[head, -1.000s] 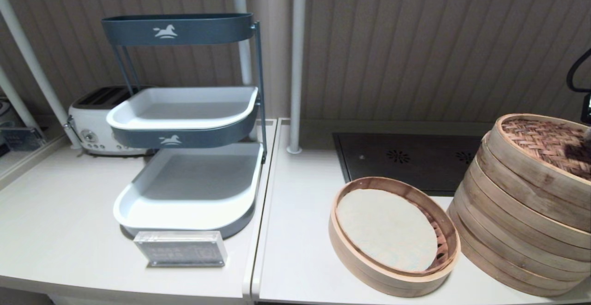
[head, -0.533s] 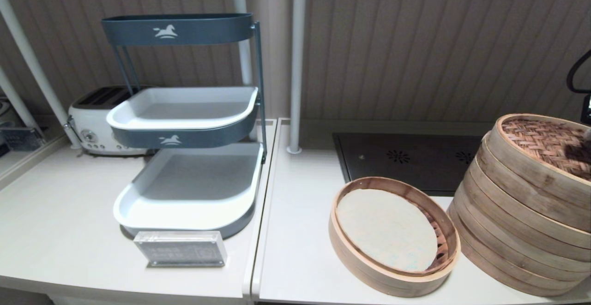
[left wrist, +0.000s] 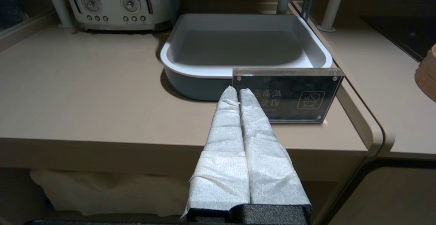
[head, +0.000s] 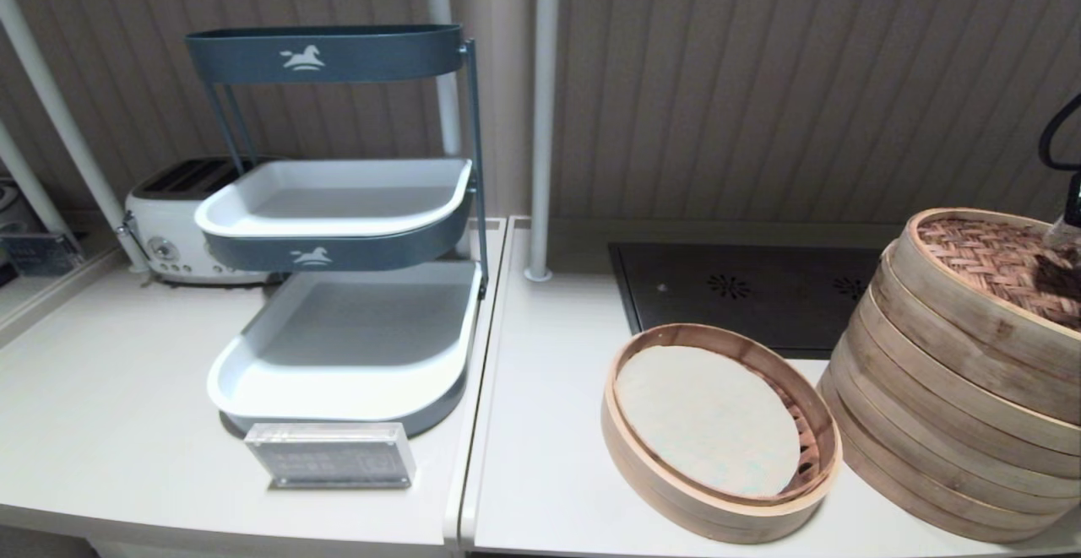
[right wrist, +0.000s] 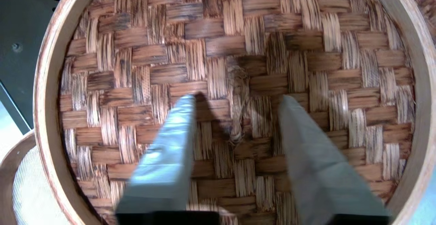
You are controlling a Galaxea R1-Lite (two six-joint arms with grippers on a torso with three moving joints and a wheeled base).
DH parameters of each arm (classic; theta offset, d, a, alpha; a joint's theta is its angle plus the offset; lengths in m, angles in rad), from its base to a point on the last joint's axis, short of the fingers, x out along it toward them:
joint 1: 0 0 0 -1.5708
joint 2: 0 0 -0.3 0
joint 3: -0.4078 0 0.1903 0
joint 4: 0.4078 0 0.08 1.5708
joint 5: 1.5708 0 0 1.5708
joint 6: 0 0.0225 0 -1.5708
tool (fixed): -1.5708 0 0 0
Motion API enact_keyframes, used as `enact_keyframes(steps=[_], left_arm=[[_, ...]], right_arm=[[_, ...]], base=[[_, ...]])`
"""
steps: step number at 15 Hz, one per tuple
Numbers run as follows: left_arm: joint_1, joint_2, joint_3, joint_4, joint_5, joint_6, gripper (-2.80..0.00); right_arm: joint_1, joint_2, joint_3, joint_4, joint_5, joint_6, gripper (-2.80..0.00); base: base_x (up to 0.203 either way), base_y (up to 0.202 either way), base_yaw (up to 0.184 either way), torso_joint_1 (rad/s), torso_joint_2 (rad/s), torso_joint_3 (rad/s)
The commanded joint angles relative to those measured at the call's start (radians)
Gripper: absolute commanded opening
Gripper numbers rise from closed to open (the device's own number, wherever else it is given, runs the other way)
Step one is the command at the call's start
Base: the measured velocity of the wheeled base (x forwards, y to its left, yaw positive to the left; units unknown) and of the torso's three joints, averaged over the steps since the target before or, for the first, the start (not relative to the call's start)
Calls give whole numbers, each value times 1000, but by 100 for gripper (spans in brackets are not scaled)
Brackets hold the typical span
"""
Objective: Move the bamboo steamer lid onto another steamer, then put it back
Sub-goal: Put the steamer, then pick up the steamer
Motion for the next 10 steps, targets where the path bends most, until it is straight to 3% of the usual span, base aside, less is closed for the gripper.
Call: enact_keyframes(steps=[1,5,8,9,10], left_arm=[[0,0,28,0,0,0,-280],[0,0,28,-1,0,0,-280],[0,0,28,0,0,0,-280],[0,0,28,-2,0,0,-280],[0,0,28,0,0,0,-280]], right_arm=[[0,-12,-5,6,0,2,0],[5,-94,-15,6,9,0,0],[31,-186,1,11,63,-1,0],[43,-233,13,13,79,-2,-280],[66,-289,27,14,92,-2,-280]], base=[[0,0,0,0,0,0],[0,0,0,0,0,0],[0,0,0,0,0,0],[0,0,0,0,0,0],[0,0,0,0,0,0]])
